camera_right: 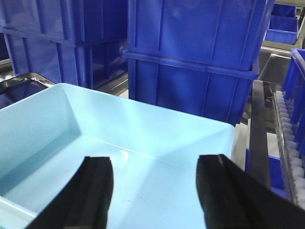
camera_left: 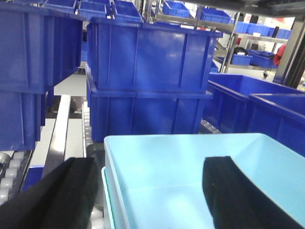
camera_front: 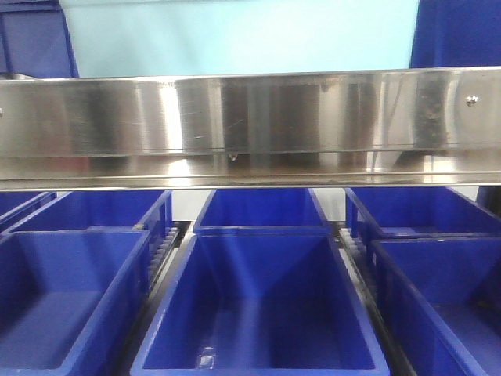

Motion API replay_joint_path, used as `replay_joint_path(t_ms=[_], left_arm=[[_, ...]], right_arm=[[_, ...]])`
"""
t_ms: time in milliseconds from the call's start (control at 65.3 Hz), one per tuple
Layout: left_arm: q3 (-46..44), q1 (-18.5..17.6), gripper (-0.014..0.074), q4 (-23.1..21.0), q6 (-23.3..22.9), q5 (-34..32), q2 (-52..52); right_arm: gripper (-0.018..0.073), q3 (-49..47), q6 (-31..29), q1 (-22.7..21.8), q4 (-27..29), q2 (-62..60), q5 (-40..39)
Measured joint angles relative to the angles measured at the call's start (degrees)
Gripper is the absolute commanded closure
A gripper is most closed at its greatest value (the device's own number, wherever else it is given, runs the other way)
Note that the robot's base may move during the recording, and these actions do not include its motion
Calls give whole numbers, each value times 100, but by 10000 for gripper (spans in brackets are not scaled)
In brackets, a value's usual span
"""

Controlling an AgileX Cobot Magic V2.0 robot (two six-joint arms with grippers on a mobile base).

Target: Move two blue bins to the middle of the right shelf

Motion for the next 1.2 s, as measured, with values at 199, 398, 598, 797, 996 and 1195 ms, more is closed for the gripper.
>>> replay_joint_path(t_ms=[199, 398, 598, 797, 996, 1195], left_arm=[[0, 0, 216, 0, 0, 0, 0], [0, 0, 216, 0, 0, 0, 0], [0, 0, 216, 0, 0, 0, 0], [0, 0, 216, 0, 0, 0, 0], [0, 0, 216, 0, 0, 0, 0], [0, 0, 216, 0, 0, 0, 0]], right_arm=[[272, 0, 0, 0, 0, 0, 0], [272, 0, 0, 0, 0, 0, 0], [272, 0, 0, 0, 0, 0, 0], [272, 0, 0, 0, 0, -9, 0], [272, 0, 0, 0, 0, -9, 0], [272, 0, 0, 0, 0, -9, 0]])
